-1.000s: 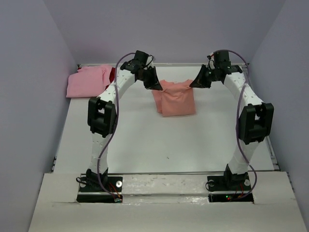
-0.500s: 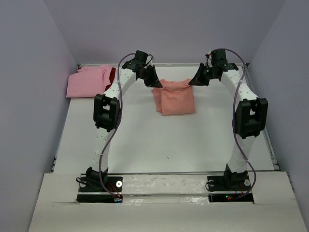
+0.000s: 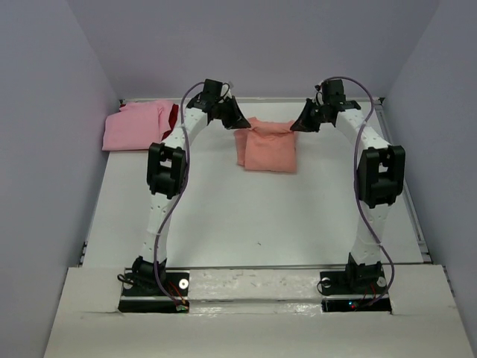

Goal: Fold and stack the t-shirts
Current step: Fold the long partially folded tshirt into a neat square

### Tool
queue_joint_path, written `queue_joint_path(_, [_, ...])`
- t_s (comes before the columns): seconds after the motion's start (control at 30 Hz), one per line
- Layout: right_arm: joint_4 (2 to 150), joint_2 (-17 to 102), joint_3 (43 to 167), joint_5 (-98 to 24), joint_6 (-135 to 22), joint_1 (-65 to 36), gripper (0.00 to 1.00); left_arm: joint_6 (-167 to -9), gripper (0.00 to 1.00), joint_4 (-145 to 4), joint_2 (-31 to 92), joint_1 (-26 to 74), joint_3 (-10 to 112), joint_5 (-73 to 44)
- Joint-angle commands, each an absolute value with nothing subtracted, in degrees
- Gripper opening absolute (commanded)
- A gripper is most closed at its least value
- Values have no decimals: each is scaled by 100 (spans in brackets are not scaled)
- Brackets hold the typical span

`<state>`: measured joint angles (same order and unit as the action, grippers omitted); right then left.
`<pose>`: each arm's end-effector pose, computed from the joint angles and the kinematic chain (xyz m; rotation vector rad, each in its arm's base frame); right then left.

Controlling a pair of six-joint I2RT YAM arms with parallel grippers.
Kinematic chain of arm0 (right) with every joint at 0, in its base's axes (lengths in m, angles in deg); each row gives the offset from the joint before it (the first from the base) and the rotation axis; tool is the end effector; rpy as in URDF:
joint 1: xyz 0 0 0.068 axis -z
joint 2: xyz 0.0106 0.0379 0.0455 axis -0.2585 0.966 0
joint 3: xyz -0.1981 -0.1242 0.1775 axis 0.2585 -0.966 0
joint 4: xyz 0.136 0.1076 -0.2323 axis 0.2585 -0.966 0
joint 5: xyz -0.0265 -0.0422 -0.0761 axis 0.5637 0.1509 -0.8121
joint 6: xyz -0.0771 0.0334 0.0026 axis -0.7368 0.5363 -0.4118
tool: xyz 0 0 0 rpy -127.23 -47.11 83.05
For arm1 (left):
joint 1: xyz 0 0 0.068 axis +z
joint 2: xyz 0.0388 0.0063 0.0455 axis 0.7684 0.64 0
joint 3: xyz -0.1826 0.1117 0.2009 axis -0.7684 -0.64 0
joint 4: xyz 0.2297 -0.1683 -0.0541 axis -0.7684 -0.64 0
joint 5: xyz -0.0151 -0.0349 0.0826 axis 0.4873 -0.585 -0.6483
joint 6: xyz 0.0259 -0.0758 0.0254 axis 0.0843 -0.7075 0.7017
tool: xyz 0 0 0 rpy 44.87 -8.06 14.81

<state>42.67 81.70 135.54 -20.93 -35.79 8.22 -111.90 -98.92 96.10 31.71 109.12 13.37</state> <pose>0.5325 0.0935 0.2471 0.2453 2.4439 0.7807 0.5838 -0.2413 0.2242 0.0455 2.3301 -1.1950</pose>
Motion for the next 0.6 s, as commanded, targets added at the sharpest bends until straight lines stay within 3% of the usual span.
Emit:
queue_joint_path(0.0, [4988,8300,13690,-2419,-3702,857,0,-11367,5,-9179,9710,3359,11046,1575])
queue_joint_path(0.57, [5964,8942,13365,-2684,-3544,857,0,-11851,13,-8026,10686,3412,11125,1953])
